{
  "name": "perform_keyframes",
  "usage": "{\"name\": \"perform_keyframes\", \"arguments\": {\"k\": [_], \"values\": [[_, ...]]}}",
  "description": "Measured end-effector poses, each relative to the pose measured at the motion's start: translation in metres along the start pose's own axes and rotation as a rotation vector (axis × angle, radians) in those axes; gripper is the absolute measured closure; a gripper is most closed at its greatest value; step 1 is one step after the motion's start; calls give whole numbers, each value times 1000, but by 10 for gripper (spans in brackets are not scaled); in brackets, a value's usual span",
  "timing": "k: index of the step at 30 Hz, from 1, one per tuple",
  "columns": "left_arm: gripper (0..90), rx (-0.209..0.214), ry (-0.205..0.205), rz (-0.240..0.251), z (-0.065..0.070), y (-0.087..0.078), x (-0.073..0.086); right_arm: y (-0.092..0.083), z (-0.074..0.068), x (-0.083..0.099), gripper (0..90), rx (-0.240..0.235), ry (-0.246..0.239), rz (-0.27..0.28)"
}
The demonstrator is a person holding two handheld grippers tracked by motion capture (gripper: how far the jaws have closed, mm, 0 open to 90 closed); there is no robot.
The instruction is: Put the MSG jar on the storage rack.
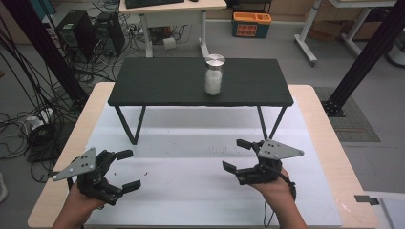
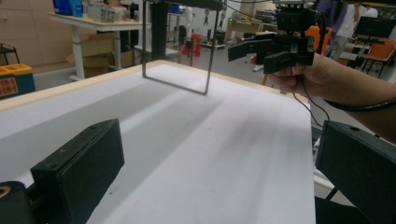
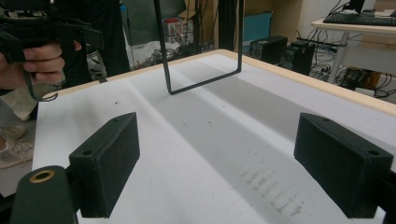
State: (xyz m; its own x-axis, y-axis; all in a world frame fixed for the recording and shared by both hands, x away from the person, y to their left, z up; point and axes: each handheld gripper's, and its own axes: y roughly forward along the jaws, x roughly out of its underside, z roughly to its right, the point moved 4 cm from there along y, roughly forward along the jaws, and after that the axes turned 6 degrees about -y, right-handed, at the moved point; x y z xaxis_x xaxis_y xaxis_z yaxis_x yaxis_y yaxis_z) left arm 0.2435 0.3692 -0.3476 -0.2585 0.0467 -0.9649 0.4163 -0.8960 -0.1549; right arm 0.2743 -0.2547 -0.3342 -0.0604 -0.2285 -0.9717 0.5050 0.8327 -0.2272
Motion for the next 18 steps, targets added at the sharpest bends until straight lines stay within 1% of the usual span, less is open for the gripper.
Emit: {"name": "perform_keyframes", "arguments": {"k": [3,8,13,18], "values": [[14,11,11,8,1,-1,-3,1,-1,-1,135,2,0,1],[13,21,14,12,2,1,-3,2,0,-4,135,2,-5,-4],[14,15,15,-1,3,2,-3,1,0,-5,135,5,-8,1],[14,12,10,-3,3,2,-2,1,0,-5,136,10,-1,6]]}}
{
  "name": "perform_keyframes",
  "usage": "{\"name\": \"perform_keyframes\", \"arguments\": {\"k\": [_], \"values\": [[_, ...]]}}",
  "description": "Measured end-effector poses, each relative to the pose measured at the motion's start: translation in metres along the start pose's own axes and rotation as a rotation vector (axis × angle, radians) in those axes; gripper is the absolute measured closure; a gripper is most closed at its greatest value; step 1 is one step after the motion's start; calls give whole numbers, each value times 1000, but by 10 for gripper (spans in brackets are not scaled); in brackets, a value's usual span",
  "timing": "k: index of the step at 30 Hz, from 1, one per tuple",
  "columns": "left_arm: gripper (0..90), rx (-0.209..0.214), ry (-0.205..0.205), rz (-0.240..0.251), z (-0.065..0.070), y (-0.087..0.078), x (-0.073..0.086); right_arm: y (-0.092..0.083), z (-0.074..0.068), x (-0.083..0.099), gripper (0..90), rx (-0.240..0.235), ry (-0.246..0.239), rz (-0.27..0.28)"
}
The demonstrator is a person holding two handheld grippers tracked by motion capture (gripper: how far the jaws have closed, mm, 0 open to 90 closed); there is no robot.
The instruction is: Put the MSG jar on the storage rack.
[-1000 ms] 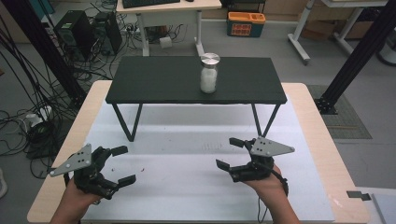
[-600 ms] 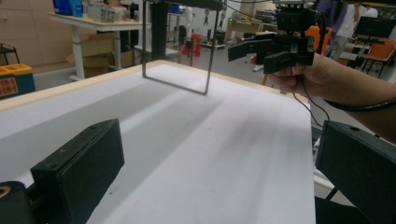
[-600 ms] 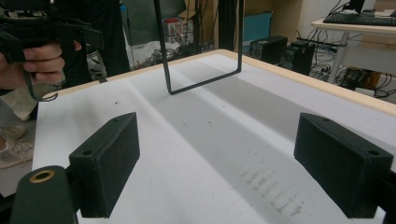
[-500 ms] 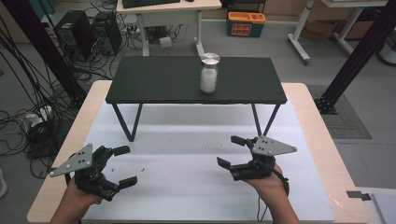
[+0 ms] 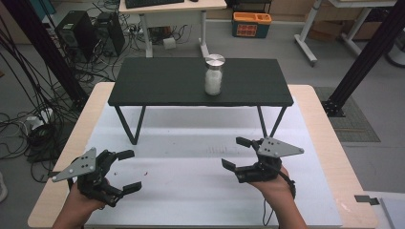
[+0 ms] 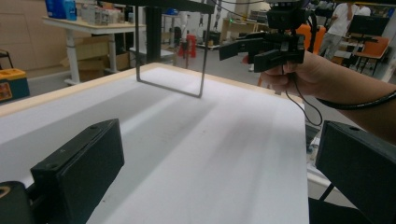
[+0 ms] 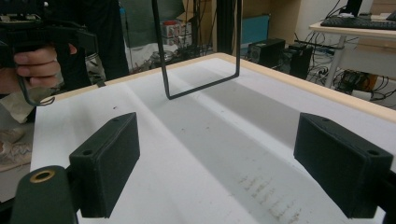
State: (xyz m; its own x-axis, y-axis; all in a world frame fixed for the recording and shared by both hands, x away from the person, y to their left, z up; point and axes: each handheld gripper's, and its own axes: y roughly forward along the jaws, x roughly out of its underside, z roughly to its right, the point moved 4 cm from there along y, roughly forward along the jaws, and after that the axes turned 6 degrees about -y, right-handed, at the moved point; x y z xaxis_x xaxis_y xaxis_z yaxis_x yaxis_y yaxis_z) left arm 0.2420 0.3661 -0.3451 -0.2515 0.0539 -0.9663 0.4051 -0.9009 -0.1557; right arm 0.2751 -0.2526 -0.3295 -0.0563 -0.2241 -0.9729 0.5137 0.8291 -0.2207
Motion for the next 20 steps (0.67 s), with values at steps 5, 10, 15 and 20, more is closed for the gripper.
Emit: {"name": "perform_keyframes", "arguments": {"k": [5,10,15,20], "values": [[14,-4,-1,1,1,-1,-1,0,0,2,136,-1,5,4],[14,-6,-2,3,2,-1,0,-1,1,3,136,-2,5,8],[14,-5,-4,2,3,0,0,-2,0,3,136,-4,6,11],[14,1,-4,1,2,2,0,-4,-2,3,136,-2,9,17]]}}
